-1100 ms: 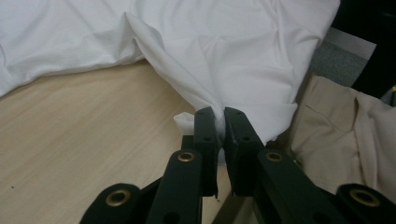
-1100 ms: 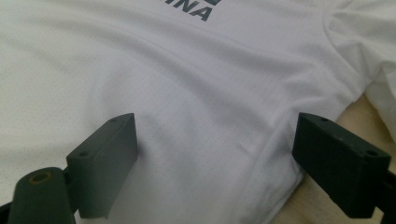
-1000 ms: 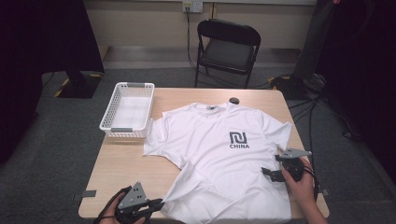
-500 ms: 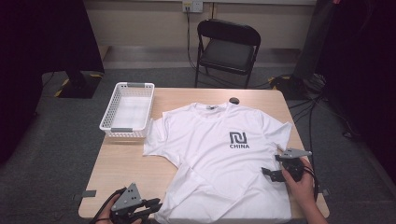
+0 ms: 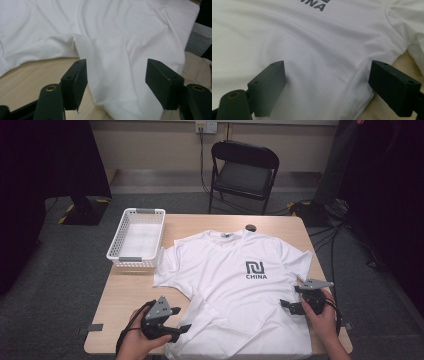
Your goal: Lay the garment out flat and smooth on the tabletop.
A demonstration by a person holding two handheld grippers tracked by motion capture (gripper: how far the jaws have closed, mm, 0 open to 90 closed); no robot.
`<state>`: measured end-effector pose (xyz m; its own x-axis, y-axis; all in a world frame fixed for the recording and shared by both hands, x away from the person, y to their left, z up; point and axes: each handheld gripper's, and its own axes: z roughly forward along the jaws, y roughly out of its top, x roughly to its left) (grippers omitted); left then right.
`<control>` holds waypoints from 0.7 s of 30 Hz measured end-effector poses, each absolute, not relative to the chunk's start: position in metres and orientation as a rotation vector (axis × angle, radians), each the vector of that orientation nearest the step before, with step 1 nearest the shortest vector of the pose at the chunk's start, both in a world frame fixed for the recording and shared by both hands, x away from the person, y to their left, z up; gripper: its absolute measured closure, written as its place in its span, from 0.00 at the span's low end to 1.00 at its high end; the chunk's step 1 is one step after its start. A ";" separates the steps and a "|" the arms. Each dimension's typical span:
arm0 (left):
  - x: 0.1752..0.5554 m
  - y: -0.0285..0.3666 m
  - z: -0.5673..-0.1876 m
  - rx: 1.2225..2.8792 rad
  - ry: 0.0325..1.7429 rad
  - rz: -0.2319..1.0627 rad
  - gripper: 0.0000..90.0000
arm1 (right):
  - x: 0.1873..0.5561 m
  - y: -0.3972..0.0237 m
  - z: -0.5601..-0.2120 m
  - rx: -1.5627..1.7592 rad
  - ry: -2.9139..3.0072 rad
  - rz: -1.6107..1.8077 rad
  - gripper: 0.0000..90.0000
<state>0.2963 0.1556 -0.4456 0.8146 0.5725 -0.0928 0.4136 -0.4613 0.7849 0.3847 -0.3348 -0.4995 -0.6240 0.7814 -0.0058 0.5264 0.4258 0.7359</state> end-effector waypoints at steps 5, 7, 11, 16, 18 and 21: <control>0.314 0.143 -0.458 2.152 0.760 0.186 0.55 | 0.385 -0.335 -0.499 1.121 2.337 1.022 0.15; 0.318 0.139 -0.463 2.176 0.779 0.175 0.60 | 0.385 -0.335 -0.499 1.121 2.337 1.022 0.15; 0.328 0.141 -0.470 2.184 0.862 0.228 0.60 | 0.385 -0.335 -0.499 1.121 2.337 1.022 0.15; 0.336 0.142 -0.476 2.168 0.872 0.231 0.63 | 0.385 -0.335 -0.499 1.123 2.338 1.021 0.15; 0.337 0.141 -0.478 2.189 0.862 0.219 0.76 | 0.385 -0.335 -0.499 1.121 2.337 1.022 0.15; 0.333 0.142 -0.476 2.192 0.852 0.187 0.94 | 0.385 -0.335 -0.499 1.121 2.337 1.022 0.15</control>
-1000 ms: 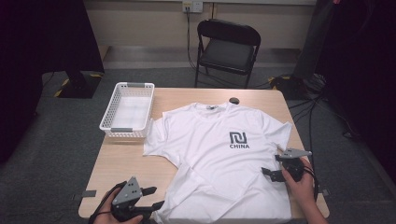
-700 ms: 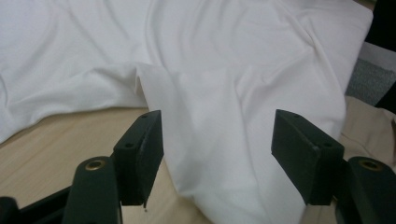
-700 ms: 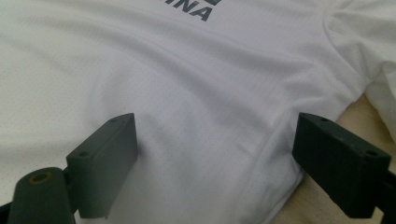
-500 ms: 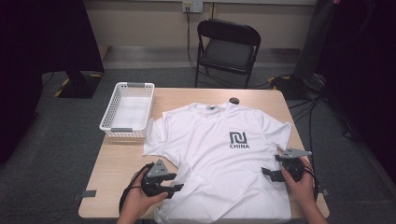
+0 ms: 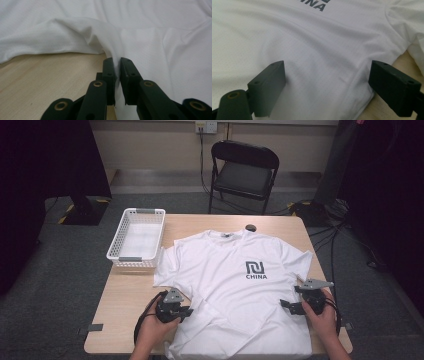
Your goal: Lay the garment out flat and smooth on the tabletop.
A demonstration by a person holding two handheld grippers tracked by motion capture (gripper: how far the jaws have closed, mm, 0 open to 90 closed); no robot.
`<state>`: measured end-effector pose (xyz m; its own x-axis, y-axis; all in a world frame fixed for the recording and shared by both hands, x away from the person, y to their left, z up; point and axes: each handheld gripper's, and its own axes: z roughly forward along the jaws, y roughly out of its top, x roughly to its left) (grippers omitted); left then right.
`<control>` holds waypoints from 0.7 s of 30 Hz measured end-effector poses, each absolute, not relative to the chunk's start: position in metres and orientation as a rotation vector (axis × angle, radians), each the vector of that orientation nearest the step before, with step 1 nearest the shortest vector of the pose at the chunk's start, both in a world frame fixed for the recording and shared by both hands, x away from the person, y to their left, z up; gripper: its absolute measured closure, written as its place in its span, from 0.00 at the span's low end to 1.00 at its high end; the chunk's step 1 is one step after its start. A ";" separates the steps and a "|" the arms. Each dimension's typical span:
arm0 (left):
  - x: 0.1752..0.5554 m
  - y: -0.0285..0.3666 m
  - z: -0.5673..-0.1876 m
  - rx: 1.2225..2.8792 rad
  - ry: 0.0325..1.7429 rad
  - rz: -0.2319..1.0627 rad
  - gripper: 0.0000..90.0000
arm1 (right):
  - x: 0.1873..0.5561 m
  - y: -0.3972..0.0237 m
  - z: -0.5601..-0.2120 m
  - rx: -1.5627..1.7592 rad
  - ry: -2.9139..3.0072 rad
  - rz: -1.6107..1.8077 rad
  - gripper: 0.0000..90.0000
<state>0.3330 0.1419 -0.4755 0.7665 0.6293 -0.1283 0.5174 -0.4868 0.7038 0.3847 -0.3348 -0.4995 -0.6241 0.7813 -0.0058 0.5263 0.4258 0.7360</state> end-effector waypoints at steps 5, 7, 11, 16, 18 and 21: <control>0.315 0.149 -0.463 2.205 0.825 0.203 0.99 | 0.385 -0.335 -0.499 1.121 2.337 1.022 0.15; 0.307 0.153 -0.460 2.204 0.821 0.206 0.99 | 0.385 -0.335 -0.499 1.121 2.337 1.022 0.15; 0.294 0.163 -0.460 2.190 0.826 0.197 0.99 | 0.385 -0.335 -0.500 1.121 2.337 1.022 0.15; 0.286 0.174 -0.463 2.165 0.856 0.170 0.94 | 0.385 -0.335 -0.500 1.121 2.337 1.022 0.15; 0.285 0.177 -0.465 2.160 0.867 0.168 0.92 | 0.385 -0.335 -0.499 1.121 2.337 1.022 0.15; 0.285 0.181 -0.466 2.147 0.882 0.160 0.90 | 0.385 -0.335 -0.500 1.121 2.337 1.022 0.15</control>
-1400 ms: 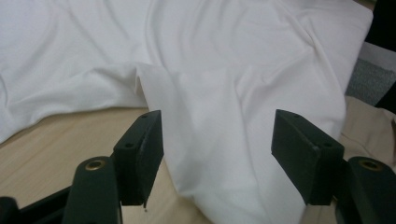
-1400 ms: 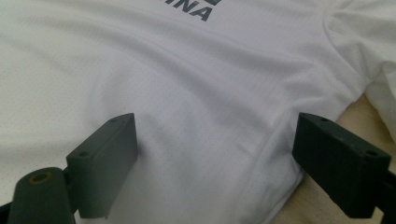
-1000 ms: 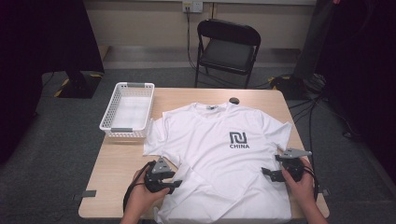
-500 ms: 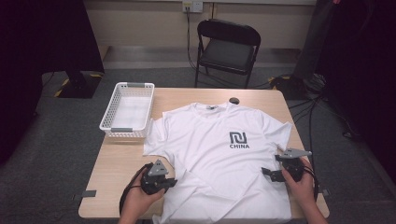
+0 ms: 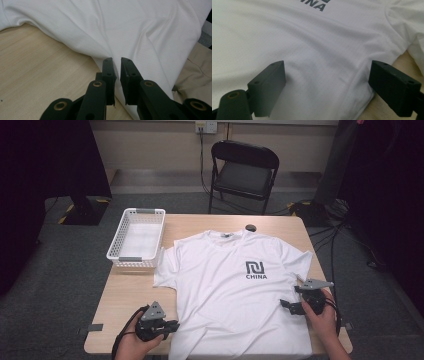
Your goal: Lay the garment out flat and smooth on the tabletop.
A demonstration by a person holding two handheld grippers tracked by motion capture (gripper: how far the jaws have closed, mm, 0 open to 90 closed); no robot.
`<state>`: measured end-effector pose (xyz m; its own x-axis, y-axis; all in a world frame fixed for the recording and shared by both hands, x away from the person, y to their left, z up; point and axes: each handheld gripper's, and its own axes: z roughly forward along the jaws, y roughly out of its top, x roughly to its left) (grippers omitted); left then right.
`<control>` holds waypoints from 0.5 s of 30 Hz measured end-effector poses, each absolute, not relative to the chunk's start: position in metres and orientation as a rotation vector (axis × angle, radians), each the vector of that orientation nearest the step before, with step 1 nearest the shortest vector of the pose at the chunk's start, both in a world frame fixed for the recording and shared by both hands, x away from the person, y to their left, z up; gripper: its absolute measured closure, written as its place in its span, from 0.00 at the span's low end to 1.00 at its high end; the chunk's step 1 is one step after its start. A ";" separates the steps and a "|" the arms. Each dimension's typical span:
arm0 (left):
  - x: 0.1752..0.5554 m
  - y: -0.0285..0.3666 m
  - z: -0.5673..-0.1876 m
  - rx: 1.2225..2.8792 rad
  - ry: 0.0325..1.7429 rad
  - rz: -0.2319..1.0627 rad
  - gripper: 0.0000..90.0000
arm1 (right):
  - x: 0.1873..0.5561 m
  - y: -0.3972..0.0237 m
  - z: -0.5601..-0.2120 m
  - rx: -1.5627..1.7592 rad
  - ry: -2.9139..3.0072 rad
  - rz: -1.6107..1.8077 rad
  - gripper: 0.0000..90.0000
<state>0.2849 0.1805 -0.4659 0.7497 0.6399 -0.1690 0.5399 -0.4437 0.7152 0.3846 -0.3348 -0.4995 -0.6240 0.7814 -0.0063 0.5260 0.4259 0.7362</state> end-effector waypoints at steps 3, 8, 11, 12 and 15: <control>0.292 0.180 -0.463 2.124 0.888 0.206 0.78 | 0.385 -0.335 -0.500 1.122 2.337 1.021 0.15; 0.318 0.179 -0.470 2.090 0.983 0.246 0.66 | 0.385 -0.335 -0.500 1.122 2.337 1.022 0.15; 0.330 0.176 -0.478 2.089 1.027 0.249 0.66 | 0.385 -0.335 -0.500 1.122 2.337 1.022 0.15; 0.334 0.174 -0.480 2.091 1.040 0.245 0.68 | 0.385 -0.335 -0.500 1.122 2.337 1.022 0.15; 0.339 0.170 -0.485 2.143 1.048 0.232 0.78 | 0.385 -0.335 -0.500 1.120 2.338 1.022 0.15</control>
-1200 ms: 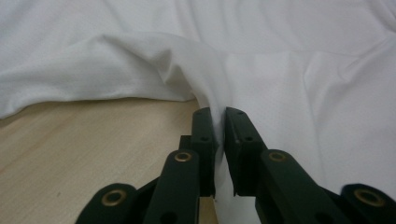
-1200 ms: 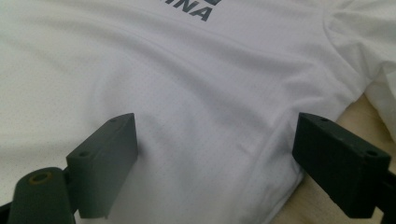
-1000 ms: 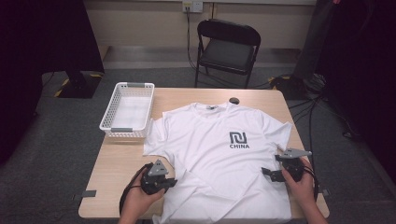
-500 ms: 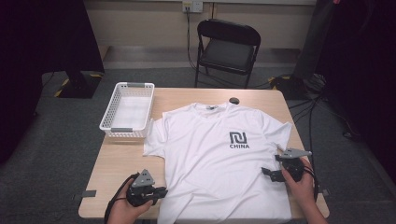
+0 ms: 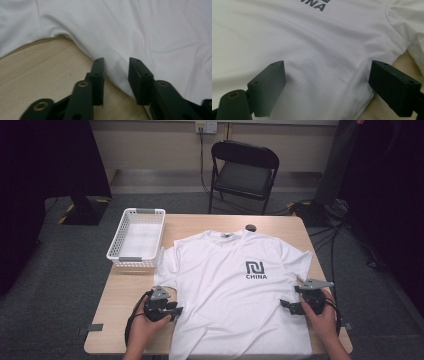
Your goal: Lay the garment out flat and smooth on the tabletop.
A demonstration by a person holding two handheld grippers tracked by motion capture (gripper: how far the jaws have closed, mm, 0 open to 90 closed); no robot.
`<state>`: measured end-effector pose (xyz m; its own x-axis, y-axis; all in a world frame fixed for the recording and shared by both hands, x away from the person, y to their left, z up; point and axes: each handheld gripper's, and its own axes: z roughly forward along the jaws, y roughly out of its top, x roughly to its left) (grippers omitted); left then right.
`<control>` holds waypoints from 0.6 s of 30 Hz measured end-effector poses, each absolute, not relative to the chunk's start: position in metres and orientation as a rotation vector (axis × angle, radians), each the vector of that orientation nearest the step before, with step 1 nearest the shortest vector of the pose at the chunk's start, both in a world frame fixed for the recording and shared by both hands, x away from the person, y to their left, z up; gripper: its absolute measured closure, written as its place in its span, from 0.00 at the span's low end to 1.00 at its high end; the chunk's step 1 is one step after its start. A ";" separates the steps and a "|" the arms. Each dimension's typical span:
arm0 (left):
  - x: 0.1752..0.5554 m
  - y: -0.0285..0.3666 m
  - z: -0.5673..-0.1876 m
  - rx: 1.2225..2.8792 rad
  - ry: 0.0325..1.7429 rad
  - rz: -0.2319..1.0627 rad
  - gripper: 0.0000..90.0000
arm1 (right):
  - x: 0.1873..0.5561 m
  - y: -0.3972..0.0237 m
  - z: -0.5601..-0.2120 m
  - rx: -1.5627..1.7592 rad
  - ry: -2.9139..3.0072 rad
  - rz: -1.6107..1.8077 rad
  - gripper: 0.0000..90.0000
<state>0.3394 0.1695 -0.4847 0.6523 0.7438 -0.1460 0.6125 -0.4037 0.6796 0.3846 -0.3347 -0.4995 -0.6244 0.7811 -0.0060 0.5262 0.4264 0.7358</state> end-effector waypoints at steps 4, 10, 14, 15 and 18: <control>0.342 0.167 -0.484 2.181 1.036 0.237 0.98 | 0.385 -0.335 -0.499 1.114 2.343 1.023 0.15; 0.339 0.180 -0.483 2.181 1.048 0.267 0.99 | 0.384 -0.337 -0.499 1.104 2.351 1.028 0.15; 0.335 0.185 -0.482 2.151 1.021 0.255 0.94 | 0.384 -0.338 -0.499 1.102 2.353 1.027 0.15; 0.334 0.185 -0.481 2.138 1.022 0.265 0.81 | 0.384 -0.338 -0.499 1.101 2.353 1.026 0.15; 0.334 0.186 -0.478 2.118 0.972 0.310 0.54 | 0.384 -0.338 -0.499 1.102 2.353 1.027 0.15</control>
